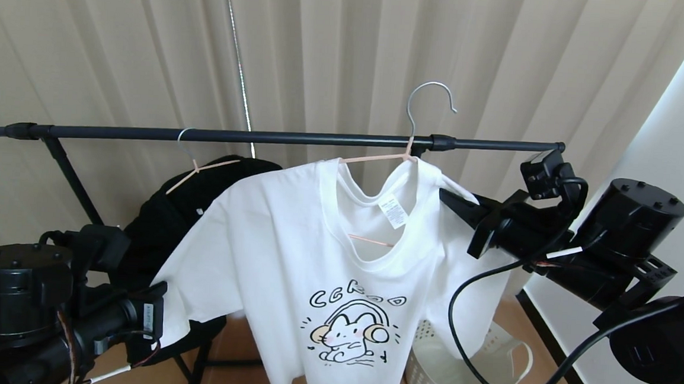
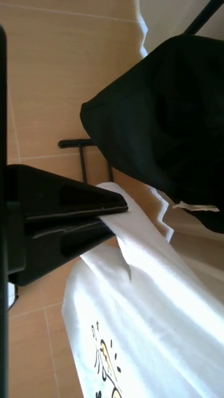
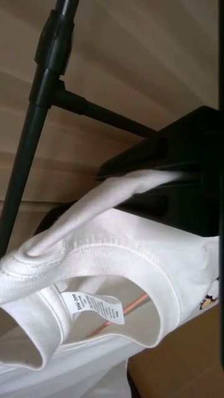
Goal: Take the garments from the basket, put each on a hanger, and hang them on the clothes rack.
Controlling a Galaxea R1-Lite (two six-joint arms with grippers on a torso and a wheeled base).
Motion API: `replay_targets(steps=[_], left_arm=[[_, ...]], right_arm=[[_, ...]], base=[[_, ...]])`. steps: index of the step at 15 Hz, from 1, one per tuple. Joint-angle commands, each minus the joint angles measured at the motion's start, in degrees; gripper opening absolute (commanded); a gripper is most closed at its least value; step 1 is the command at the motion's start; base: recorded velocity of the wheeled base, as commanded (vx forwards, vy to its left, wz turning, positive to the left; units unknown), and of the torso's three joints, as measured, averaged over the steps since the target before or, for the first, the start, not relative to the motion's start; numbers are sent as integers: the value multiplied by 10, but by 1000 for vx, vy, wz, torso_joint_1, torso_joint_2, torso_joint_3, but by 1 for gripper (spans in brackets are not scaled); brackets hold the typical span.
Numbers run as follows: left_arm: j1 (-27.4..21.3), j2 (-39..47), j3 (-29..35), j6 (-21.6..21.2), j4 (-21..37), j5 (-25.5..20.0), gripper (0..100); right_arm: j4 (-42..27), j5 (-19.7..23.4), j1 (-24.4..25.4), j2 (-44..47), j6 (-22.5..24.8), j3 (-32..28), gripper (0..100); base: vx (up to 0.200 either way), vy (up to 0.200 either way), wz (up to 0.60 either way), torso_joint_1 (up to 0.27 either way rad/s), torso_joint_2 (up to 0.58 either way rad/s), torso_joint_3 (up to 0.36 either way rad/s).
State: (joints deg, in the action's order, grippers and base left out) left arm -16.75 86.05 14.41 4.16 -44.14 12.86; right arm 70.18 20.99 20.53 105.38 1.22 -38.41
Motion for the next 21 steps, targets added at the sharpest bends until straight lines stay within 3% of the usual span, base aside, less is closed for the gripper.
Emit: replay_targets(steps=[1, 2, 4, 8, 10, 13, 15, 17, 21], left_arm=[[-2, 1, -5, 0, -1, -2, 0], [-2, 1, -7, 0, -1, -7, 100], [-2, -7, -10, 0, -1, -24, 100], [10, -81, -4, -1, 3, -129, 100], [10, -112, 11, -7, 14, -151, 100], [11, -153, 115, -13, 121, -188, 100], [10, -170, 223, -13, 257, -257, 100], [8, -155, 308, -14, 339, -311, 100], [-23, -59, 403, -48, 390, -317, 100]], right_arm=[[0, 0, 0, -1, 0, 2, 0], [0, 0, 0, -1, 0, 2, 0], [0, 0, -1, 2, 1, 4, 0], [0, 39, -1, 4, 4, 15, 0], [0, 43, -1, 5, 5, 21, 0], [0, 48, -1, 8, 16, 31, 0], [0, 70, -1, 4, 20, 38, 0], [0, 71, 1, -2, 21, 45, 0], [1, 71, 7, -2, 21, 51, 0]], base=[[0, 0, 0, 0, 0, 0], [0, 0, 0, 0, 0, 0], [0, 0, 0, 0, 0, 0], [0, 0, 0, 0, 0, 0], [0, 0, 0, 0, 0, 0], [0, 0, 0, 0, 0, 0], [0, 0, 0, 0, 0, 0], [0, 0, 0, 0, 0, 0], [0, 0, 0, 0, 0, 0]])
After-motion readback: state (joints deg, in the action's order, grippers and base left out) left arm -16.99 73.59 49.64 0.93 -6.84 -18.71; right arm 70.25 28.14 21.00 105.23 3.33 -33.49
